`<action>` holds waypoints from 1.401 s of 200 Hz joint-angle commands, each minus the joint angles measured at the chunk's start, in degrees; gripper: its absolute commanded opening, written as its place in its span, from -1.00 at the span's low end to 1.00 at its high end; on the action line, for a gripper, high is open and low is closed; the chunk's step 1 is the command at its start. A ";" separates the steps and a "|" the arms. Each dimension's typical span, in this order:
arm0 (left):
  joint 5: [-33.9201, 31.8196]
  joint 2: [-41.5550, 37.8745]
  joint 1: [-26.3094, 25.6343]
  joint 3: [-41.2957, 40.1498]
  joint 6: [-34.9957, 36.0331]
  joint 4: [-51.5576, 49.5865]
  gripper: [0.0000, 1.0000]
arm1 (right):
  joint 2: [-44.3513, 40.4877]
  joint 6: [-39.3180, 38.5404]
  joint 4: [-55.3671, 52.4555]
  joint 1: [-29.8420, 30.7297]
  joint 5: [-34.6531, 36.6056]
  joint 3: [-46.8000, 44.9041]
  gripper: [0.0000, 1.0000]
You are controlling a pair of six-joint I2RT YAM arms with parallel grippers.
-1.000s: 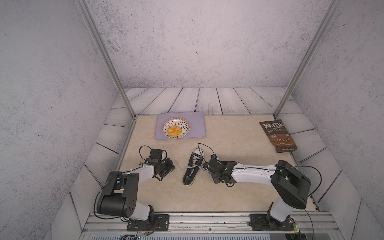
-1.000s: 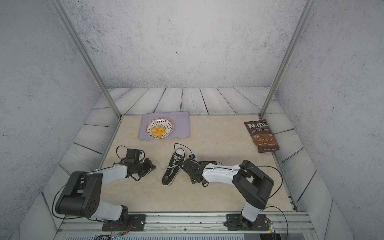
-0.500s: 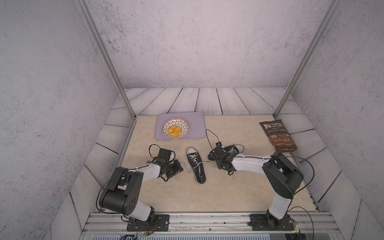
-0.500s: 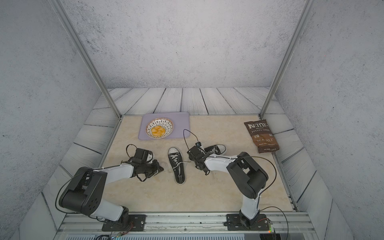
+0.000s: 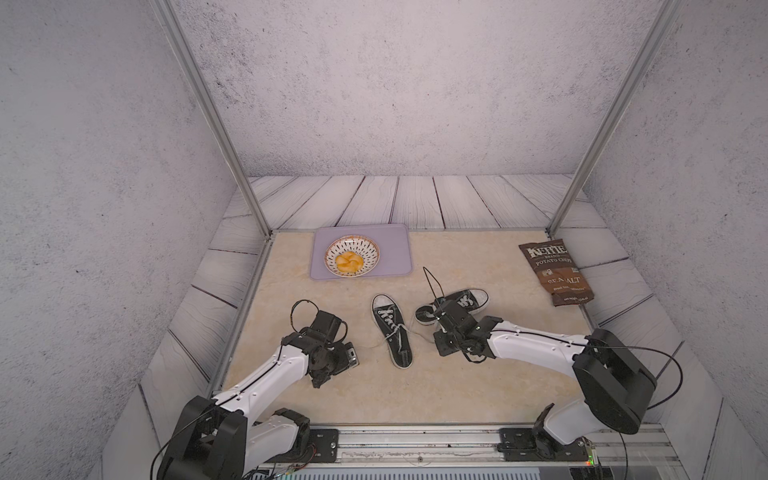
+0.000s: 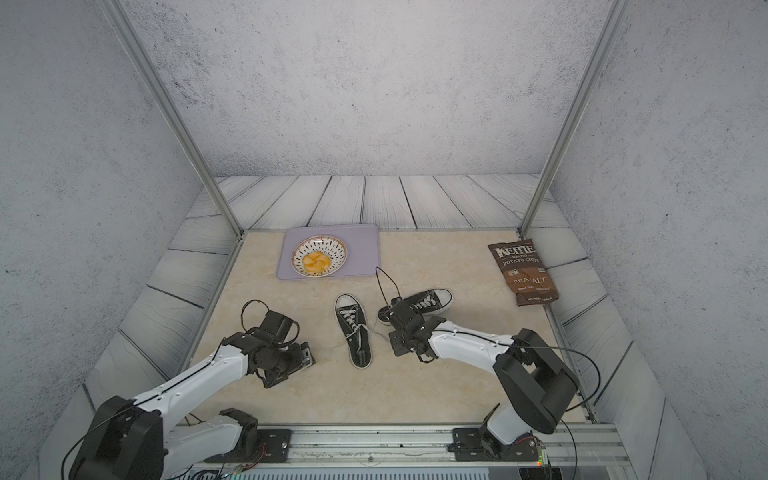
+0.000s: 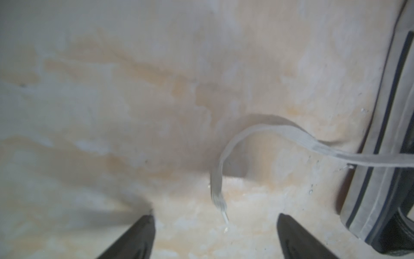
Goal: Tie the shoes
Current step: Wrap the shoelace around the shoelace.
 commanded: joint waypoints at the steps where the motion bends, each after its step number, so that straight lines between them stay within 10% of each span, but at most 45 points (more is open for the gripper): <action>1: -8.08 -3.17 -5.27 5.02 1.74 -7.19 0.95 | -4.04 1.22 0.81 0.23 -3.28 -0.94 -1.00; 37: -2.45 -2.24 -9.89 4.47 20.60 10.33 0.93 | -8.04 -0.89 4.32 0.28 -3.33 -2.52 -1.00; 88: -3.45 11.32 -12.04 7.78 31.43 20.54 0.36 | -8.91 -0.89 5.98 0.25 -3.62 -3.40 -1.00; 217: -6.24 23.84 -13.96 8.77 35.35 28.03 -0.29 | -7.11 0.98 8.16 0.27 -5.02 -5.02 -1.00; 280: -6.57 20.65 -13.96 5.68 35.48 35.49 -1.00 | -7.28 0.97 8.07 0.19 -1.76 -3.66 -1.00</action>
